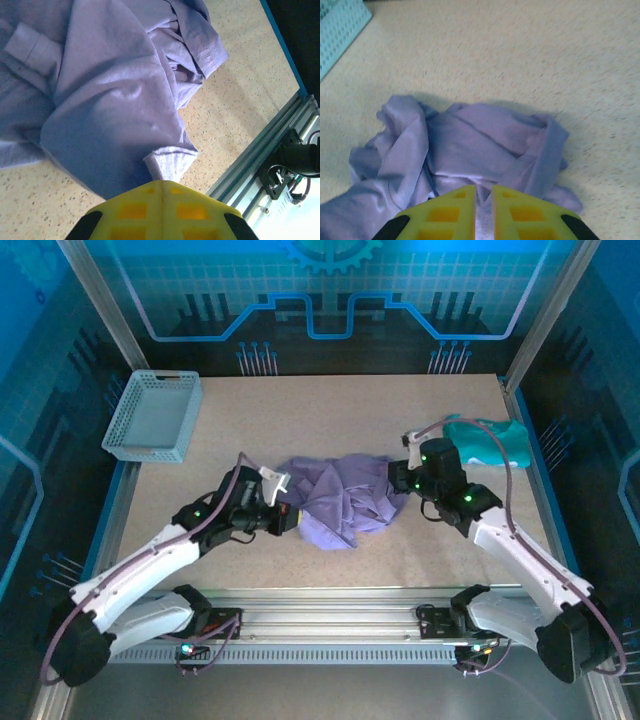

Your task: Fold the inside-out t-shirt

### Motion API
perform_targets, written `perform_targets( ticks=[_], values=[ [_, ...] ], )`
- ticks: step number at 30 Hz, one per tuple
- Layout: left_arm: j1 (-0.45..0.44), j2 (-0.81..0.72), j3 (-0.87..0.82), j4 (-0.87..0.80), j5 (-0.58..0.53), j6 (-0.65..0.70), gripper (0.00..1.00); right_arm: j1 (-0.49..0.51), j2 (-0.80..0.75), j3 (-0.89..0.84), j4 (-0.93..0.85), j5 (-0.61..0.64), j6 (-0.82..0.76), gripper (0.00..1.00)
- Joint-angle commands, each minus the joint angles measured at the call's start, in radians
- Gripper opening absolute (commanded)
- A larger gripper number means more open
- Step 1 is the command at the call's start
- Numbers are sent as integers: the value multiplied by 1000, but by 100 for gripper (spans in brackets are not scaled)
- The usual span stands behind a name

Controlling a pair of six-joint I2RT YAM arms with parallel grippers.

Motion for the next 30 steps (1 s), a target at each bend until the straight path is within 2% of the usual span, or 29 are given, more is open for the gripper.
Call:
perform_targets(
  ticks=[1, 4, 6, 9, 12, 13, 14, 16, 17, 20, 21, 23, 28, 30],
  values=[
    [2, -68, -45, -23, -39, -46, 0, 46, 47, 18, -2, -48, -2, 19],
    [1, -83, -79, -44, -34, -101, 0, 71, 97, 36, -29, -45, -17, 23],
    [0, -97, -106, -52, -5, -144, 9, 76, 127, 72, -49, -43, -27, 27],
    [0, -126, -126, -79, 23, -172, 38, 76, 175, 113, -80, -47, -50, 34],
    [17, -157, -92, -115, -114, -167, 57, 80, 248, 165, -88, -52, -66, 44],
    [42, -154, -75, -110, -167, -185, 66, 82, 280, 183, -88, -46, -73, 47],
    [78, -141, -63, -90, -188, -203, 71, 82, 309, 202, -91, -34, -82, 50],
    [191, -69, -45, -3, -160, -255, 73, 74, 397, 269, -118, 17, -99, 55],
    [233, -21, -39, 43, -146, -276, 73, 67, 443, 305, -131, 40, -109, 61],
    [320, 189, 32, 142, -129, -313, 75, 52, 573, 411, -164, 71, -122, 72],
    [332, 261, 66, 161, -136, -314, 75, 47, 624, 453, -179, 66, -127, 77],
    [338, 393, 130, 186, -137, -295, 76, 46, 718, 537, -231, 70, -137, 81],
    [339, 677, 324, 188, -126, -245, 77, 37, 917, 696, -371, 121, -139, 86],
    [338, 762, 382, 189, -103, -242, 76, 35, 971, 730, -400, 101, -135, 85]
  ],
)
